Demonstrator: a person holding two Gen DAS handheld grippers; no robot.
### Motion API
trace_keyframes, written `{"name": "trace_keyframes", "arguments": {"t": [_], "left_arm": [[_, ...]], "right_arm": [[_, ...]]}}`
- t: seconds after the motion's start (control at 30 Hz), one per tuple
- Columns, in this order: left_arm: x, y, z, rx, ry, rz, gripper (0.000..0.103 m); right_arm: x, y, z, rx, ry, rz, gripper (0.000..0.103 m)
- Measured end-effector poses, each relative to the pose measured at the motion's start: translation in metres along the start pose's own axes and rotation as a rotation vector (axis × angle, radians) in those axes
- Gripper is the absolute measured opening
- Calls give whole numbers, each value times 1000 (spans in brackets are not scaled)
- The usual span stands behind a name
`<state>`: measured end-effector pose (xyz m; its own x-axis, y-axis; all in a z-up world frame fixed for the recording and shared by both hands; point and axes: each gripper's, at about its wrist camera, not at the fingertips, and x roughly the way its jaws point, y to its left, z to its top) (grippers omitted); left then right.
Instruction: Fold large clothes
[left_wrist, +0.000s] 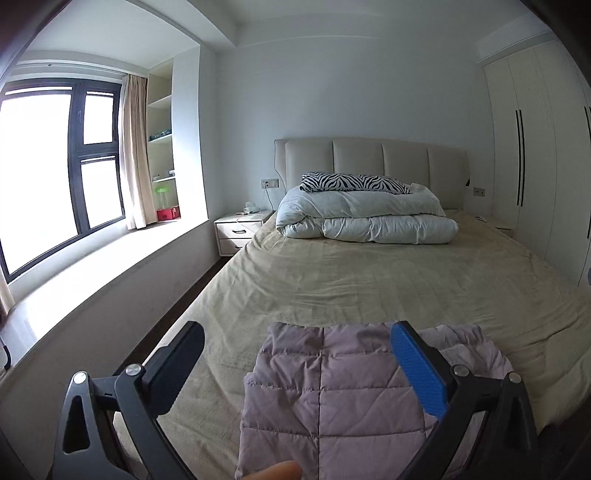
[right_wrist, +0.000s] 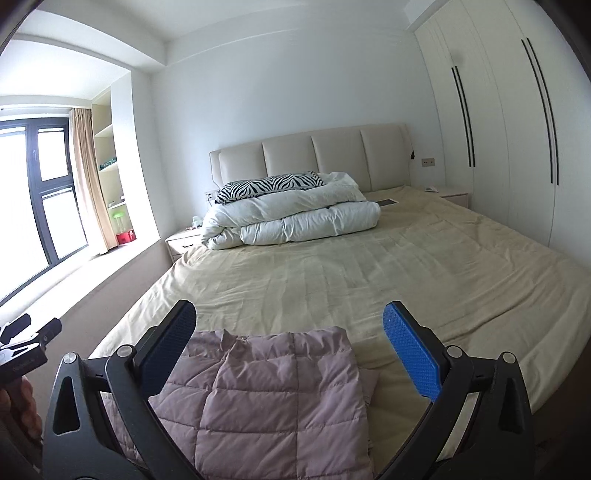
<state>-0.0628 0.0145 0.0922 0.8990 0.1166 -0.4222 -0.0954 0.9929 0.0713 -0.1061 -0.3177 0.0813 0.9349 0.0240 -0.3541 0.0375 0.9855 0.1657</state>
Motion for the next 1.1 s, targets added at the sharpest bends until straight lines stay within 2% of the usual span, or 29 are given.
{"name": "trace_keyframes", "arguments": {"t": [0.1,0.23,0.37,0.5,0.63,1.1], "left_arm": [[9,-8,-15,-14,81,-13,103],[25,-18,-40,0,195,-26,103],[35,-22,-54,16,257,-15,103],[40,-22,-58,33,275,17,103],[44,-22,-63,36,289,17,103],[56,-29,-83,65,341,18,103]], "right_arm": [[0,22,-10,-21,97,-21,103],[12,45,-36,-39,227,-95,103],[26,56,-65,-61,290,-154,103],[39,67,-84,-126,353,-185,103],[49,68,-94,-135,397,-181,103],[58,64,-103,-111,444,-182,103]]}}
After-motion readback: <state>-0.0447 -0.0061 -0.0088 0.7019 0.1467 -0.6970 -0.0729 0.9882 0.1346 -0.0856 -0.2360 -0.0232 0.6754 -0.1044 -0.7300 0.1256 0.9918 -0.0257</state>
